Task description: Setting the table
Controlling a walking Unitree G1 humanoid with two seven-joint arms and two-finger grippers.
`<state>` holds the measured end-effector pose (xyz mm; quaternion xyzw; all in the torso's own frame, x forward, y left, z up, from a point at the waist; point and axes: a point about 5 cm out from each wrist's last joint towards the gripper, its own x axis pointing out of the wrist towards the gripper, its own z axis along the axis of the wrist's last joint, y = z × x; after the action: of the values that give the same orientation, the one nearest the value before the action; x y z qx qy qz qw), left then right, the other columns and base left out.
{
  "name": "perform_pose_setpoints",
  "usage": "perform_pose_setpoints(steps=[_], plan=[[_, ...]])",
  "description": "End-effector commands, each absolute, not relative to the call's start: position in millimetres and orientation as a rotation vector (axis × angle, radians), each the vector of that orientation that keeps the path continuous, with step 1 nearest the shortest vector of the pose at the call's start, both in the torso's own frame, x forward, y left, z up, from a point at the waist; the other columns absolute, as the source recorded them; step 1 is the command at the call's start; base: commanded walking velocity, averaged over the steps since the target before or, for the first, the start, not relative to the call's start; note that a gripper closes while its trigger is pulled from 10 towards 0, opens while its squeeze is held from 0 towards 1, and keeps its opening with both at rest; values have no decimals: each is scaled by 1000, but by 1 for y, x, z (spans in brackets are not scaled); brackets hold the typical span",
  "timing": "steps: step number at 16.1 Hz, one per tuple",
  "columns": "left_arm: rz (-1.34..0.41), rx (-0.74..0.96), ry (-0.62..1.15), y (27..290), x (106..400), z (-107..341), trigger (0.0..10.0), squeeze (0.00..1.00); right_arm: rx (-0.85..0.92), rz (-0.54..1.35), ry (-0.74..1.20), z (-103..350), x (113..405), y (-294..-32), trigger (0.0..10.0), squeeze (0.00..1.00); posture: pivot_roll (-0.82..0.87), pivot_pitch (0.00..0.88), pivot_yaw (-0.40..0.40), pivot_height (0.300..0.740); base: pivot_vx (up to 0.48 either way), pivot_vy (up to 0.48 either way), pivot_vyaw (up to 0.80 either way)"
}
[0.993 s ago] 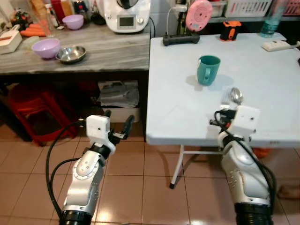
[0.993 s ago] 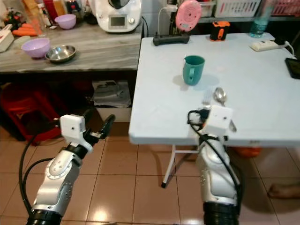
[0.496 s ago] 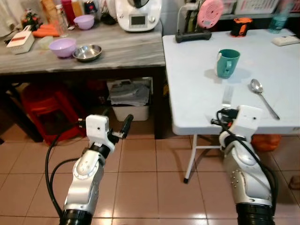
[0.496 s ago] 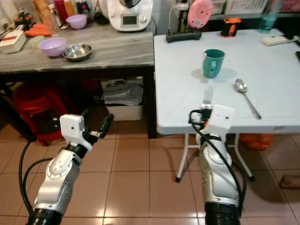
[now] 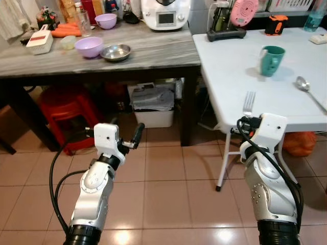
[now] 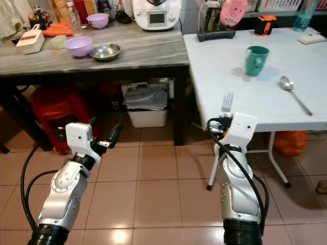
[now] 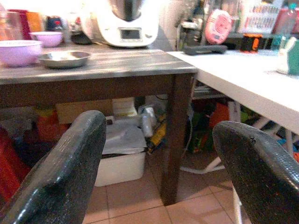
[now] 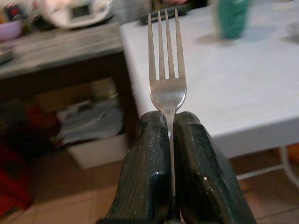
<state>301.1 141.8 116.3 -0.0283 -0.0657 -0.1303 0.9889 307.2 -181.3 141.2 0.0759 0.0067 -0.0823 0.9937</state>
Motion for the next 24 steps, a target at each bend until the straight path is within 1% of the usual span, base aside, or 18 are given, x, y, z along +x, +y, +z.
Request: perform_pose_setpoints(steps=[1, 6, 9, 12, 15, 22, 24], plan=[[-223, -35, -121, 153, 300, 113, 10000, 0, 167, -110, -14, 148, 310, -170, 10000, 0, -76, 66, 48, 740, 0, 416, 0], [-209, -33, -116, 152, 300, 111, 10000, 0, 173, -108, -14, 148, 308, -170, 10000, 0, -82, 74, 48, 740, 0, 422, 0], [-196, -24, -127, 155, 300, 112, 10000, 0, 176, -100, -16, 148, 308, -170, 10000, 0, -83, 75, 48, 740, 0, 0, 0], [-163, -11, -119, 163, 301, 111, 10000, 0, 184, -76, -25, 150, 308, -166, 10000, 0, -85, 73, 48, 740, 0, 0, 0], [-145, -11, -117, 166, 301, 110, 10000, 0, 187, -60, -35, 151, 307, -164, 10000, 0, -85, 73, 48, 740, 312, 0, 340], [-153, -22, -122, 163, 302, 111, 10000, 0, 199, -47, -38, 152, 307, -163, 10000, 0, -85, 73, 49, 740, 390, 0, 513], [-156, -24, -123, 162, 302, 111, 10000, 0, 199, -49, -38, 152, 307, -163, 10000, 0, -85, 73, 50, 740, 405, 0, 0]])
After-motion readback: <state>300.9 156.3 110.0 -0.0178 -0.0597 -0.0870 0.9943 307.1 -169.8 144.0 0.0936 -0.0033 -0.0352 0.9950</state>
